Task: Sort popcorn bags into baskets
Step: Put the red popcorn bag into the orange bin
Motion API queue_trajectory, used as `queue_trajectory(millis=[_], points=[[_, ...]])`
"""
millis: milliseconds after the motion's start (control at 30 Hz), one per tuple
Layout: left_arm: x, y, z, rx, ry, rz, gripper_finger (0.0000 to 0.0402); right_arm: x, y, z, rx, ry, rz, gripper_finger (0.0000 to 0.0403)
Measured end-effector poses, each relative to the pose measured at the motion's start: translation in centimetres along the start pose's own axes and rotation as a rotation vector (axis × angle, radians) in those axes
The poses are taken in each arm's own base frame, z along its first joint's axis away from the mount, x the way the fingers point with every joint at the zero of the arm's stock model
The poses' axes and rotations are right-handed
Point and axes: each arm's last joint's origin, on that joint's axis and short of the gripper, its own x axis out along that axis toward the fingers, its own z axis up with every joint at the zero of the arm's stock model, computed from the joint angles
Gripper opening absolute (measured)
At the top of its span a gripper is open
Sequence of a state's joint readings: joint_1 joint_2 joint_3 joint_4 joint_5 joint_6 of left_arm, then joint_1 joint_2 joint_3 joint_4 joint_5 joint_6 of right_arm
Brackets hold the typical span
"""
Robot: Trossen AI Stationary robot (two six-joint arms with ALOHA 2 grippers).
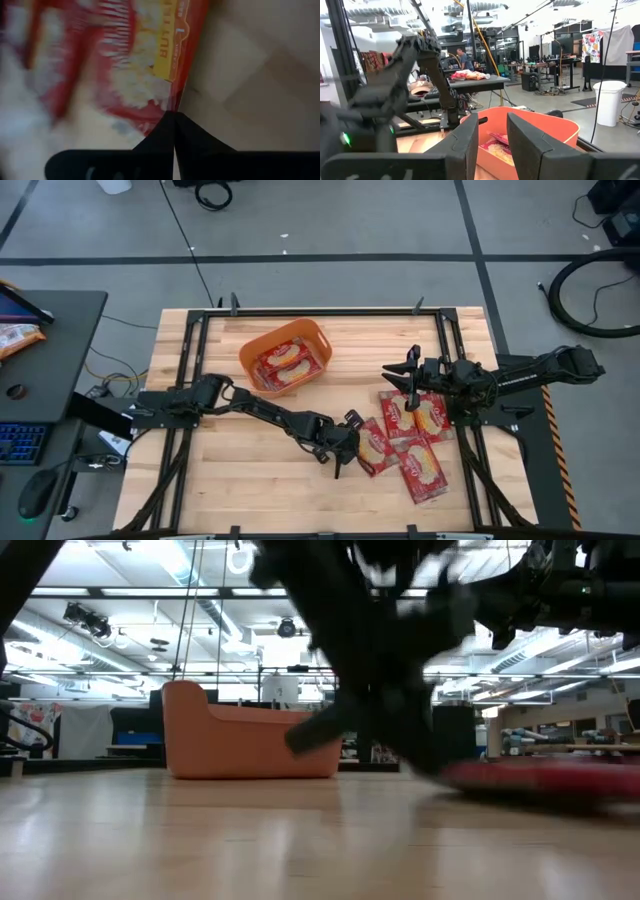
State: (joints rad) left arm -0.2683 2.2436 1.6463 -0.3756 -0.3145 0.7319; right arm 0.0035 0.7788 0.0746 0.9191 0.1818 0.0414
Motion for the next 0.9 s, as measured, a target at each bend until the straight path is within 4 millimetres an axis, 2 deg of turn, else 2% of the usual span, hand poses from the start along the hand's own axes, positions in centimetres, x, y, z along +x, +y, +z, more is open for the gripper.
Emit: queue_trajectory(millis=[133,200,433,567,767,900], points=[[-3.5,1.1,0.6,-0.060,0.015,0.037,0.0003,0.0,0.0,0.0,0.000,0.000,0.000,0.0107],[-4.3,1.1,0.4,-0.101,0.035,0.026,0.0003,0.0,0.0,0.0,0.000,0.000,0.000,0.0107],[-6.2,1.0,0.0,-0.192,0.111,0.028,0.0001,0.0,0.0,0.0,0.001,-0.005,0.000,0.0107],[-7.1,0.7,-0.2,-0.163,0.197,0.081,0.0001,0.0,0.0,0.0,0.000,0.001,-0.001,0.0107],[-9.4,1.4,-0.9,-0.243,0.243,0.109,0.0001,0.0,0.0,-0.1,-0.001,0.005,-0.005,0.0107],[-11.2,2.4,-1.2,-0.346,0.207,0.116,0.0001,0.0,0.0,0.0,-0.001,0.001,-0.005,0.0107]])
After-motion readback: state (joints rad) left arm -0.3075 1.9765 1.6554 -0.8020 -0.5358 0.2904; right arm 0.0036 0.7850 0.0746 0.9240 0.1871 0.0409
